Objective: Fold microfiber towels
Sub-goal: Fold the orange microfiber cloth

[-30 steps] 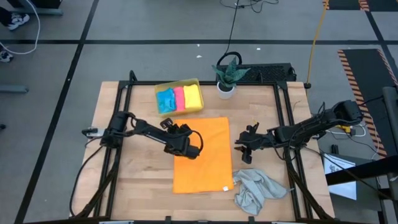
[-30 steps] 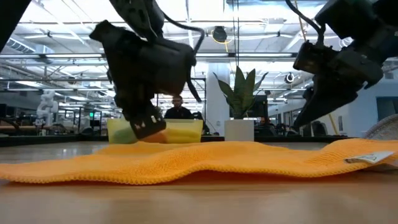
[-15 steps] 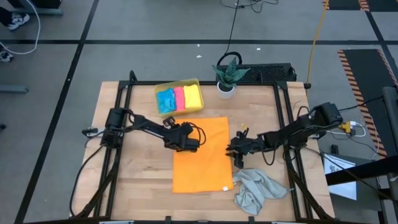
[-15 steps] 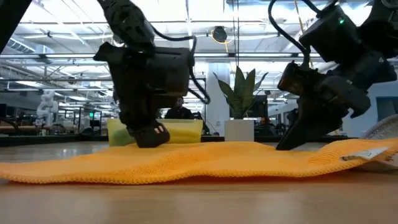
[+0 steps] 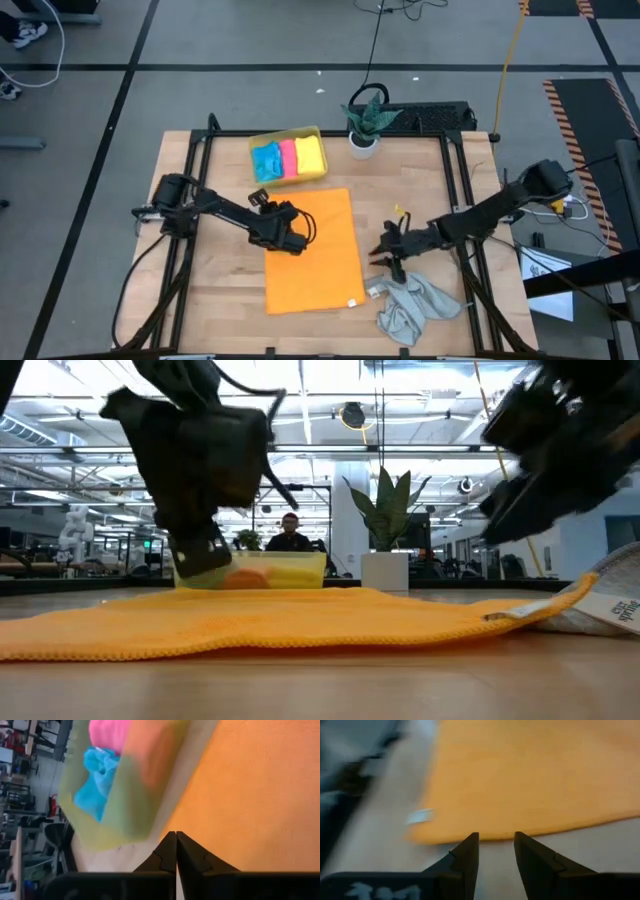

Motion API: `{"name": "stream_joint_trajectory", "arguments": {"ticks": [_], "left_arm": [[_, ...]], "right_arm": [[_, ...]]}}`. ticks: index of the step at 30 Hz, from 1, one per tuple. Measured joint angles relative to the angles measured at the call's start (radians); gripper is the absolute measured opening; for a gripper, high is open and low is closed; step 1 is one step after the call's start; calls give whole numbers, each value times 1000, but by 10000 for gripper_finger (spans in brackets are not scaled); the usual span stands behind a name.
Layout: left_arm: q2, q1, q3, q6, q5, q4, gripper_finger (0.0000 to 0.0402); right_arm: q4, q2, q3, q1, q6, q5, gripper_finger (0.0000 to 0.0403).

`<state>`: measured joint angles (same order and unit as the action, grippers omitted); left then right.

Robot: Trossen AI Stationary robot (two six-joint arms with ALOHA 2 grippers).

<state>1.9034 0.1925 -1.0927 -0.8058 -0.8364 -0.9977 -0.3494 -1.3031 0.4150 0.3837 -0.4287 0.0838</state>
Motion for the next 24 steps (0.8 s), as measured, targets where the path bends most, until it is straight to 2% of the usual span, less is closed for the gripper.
{"name": "stream_joint_trajectory", "arguments": {"ticks": [4,8,12,17,24], "left_arm": [[-40,43,0,3,-2,36,6],[-57,86,-1,9,-2,104,20],[-57,130,-1,55,16,193,22],[-57,187,-1,130,93,296,8],[-57,294,-3,171,141,383,16]], "right_arm": [[34,57,1,144,-102,-88,112],[23,36,1,289,-237,-91,85],[36,-25,1,377,-379,-94,45],[220,-46,2,384,-464,-111,4],[624,80,6,341,-646,-110,1]]}}
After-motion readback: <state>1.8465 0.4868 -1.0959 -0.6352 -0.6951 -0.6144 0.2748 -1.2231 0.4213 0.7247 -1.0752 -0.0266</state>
